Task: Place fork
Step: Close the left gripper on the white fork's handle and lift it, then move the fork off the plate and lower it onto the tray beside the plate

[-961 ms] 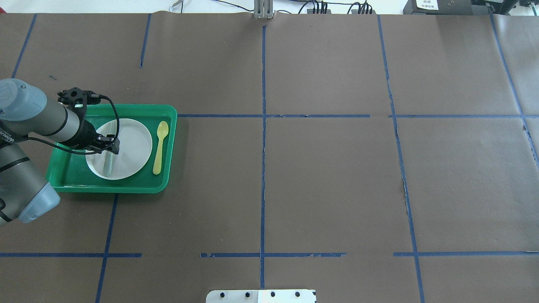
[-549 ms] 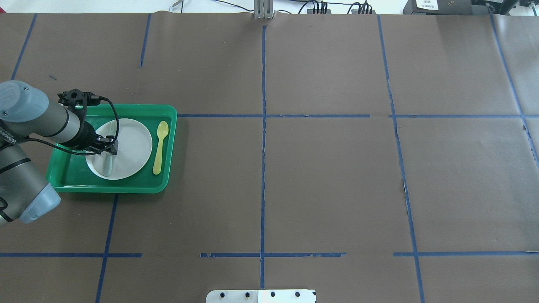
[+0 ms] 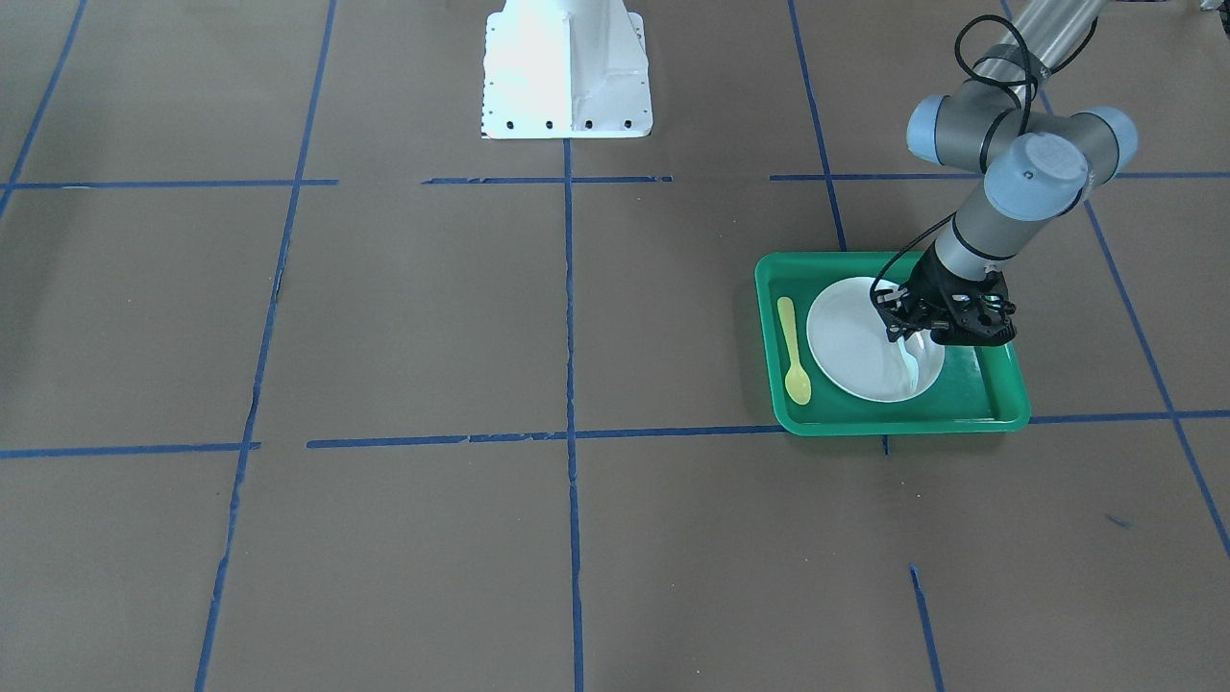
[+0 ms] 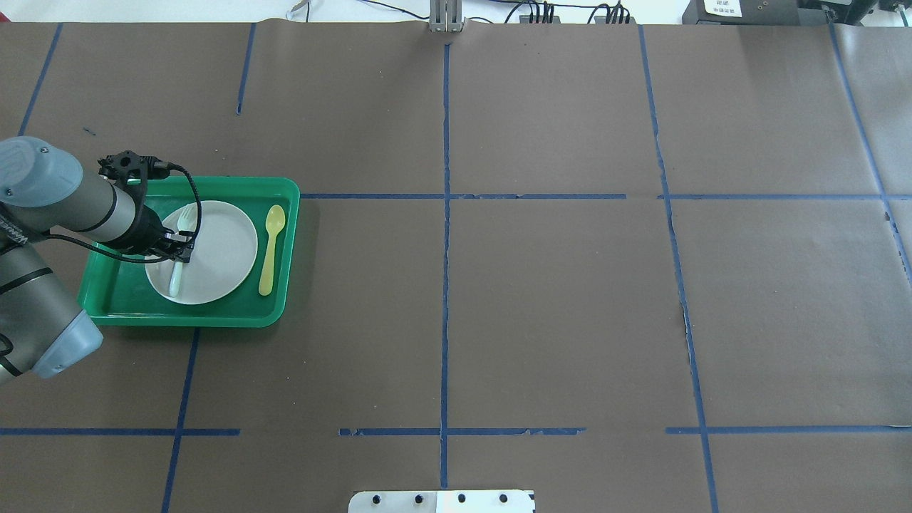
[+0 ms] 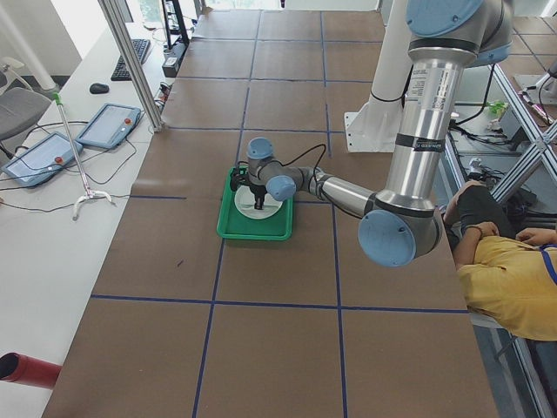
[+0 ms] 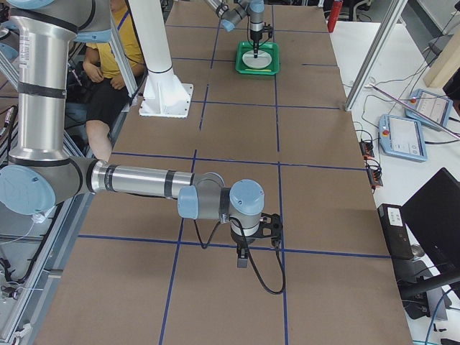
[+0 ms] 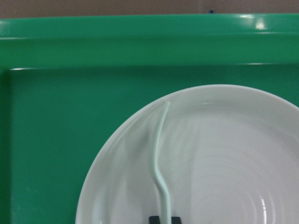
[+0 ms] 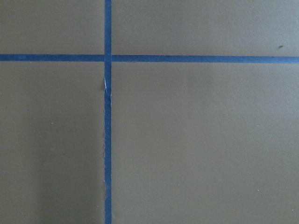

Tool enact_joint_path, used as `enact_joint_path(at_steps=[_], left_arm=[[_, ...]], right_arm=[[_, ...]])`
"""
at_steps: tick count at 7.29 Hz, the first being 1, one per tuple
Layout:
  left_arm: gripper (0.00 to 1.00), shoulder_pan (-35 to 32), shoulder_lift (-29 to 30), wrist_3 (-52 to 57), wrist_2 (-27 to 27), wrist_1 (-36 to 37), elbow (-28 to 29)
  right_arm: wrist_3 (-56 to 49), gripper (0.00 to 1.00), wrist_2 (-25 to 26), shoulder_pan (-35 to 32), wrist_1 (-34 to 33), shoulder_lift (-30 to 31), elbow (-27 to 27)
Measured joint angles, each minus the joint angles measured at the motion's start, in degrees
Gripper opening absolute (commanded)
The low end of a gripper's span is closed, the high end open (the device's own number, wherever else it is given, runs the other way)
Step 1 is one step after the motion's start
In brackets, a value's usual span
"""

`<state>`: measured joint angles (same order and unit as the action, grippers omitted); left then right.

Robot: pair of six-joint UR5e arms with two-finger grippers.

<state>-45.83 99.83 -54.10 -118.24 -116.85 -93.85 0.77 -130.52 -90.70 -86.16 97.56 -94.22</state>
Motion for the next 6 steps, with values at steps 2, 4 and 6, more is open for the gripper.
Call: enact_joint_path(at_steps=[2,4,6], left_arm=[[0.00,-0.93,-0.98,1.09,-0.65,0.30,-2.44],[0.00,-4.25,-4.75,7.33,-3.18,0.28,-3.49],[0.00,-5.87,-6.71,11.02,-4.04,0.21,-1.94]], right_arm=[[-0.04,1.00,0.00,0.00,-0.05,0.00,0.00],[-0.01,1.00,0.00,0.00,-0.06,0.00,0.00],[-0.03,1.00,0.00,0.00,-0.06,0.00,0.00]])
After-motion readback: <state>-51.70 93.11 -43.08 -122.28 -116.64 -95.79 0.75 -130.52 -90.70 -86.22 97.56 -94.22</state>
